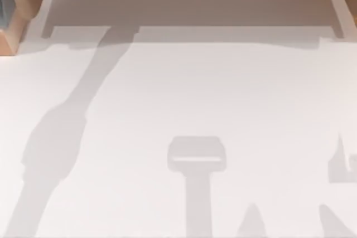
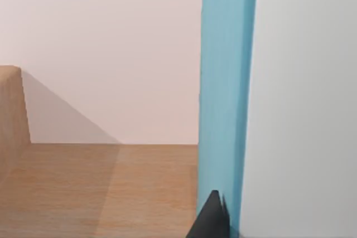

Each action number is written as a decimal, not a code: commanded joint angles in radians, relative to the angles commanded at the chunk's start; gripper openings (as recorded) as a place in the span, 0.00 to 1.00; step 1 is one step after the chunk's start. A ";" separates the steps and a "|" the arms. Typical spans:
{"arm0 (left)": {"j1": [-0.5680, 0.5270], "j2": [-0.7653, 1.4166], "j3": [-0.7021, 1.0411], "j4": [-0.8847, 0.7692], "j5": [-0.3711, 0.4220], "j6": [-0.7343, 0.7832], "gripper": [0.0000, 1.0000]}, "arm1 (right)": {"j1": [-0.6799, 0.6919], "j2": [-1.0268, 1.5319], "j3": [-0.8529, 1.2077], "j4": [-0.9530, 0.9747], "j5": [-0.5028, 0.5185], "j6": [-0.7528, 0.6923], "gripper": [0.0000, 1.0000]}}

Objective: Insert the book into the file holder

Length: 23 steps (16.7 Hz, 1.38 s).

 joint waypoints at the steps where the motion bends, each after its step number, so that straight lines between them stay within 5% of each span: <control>1: 0.001 -0.005 -0.003 0.002 -0.001 0.001 0.00 | 0.000 0.000 0.000 0.000 0.000 0.000 1.00; 5: 0.020 -0.045 -0.024 -0.003 0.001 0.010 0.00 | 0.000 0.000 0.000 0.000 0.000 0.000 1.00; 11: 0.189 -0.334 -0.214 -0.036 0.017 0.085 0.00 | 0.000 0.000 0.000 0.000 0.000 0.000 1.00; 23: 0.827 -0.914 -0.896 -0.031 0.102 0.446 0.00 | 0.000 0.000 0.000 0.000 0.000 0.000 1.00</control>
